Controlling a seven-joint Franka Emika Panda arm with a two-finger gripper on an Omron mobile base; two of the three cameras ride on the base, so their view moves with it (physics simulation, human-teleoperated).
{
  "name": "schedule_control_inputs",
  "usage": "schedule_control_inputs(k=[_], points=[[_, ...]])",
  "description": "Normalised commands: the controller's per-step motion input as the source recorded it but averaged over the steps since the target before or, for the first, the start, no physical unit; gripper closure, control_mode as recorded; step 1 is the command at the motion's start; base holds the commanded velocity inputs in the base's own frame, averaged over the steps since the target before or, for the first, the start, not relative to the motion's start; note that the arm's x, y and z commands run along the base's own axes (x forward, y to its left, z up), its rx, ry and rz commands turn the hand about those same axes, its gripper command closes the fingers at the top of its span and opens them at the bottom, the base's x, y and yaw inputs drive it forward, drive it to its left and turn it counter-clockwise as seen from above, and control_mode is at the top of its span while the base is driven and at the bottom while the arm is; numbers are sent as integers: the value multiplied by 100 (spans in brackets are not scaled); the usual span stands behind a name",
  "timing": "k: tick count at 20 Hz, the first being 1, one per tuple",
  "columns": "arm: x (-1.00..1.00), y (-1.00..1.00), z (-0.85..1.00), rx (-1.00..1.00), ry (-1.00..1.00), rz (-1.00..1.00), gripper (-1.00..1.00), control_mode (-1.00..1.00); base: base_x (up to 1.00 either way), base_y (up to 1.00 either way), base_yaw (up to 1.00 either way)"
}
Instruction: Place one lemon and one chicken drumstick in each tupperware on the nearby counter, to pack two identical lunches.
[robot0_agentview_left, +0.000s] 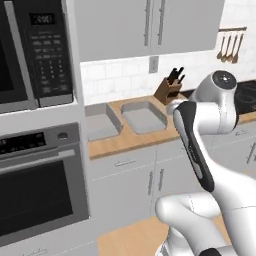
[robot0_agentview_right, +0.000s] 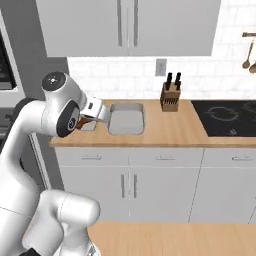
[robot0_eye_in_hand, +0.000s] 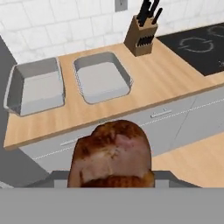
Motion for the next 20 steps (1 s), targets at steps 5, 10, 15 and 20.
schedule_control_inputs(k=[5, 10, 15, 20], points=[[0, 0, 0, 0, 0, 0, 100, 100, 86, -58, -3], [0, 0, 0, 0, 0, 0, 100, 100, 76, -36, 41], [0, 0, 0, 0, 0, 0, 100, 100, 45, -34, 59], [21, -25, -73, 1, 14, 25, 100, -100, 3, -7, 10]])
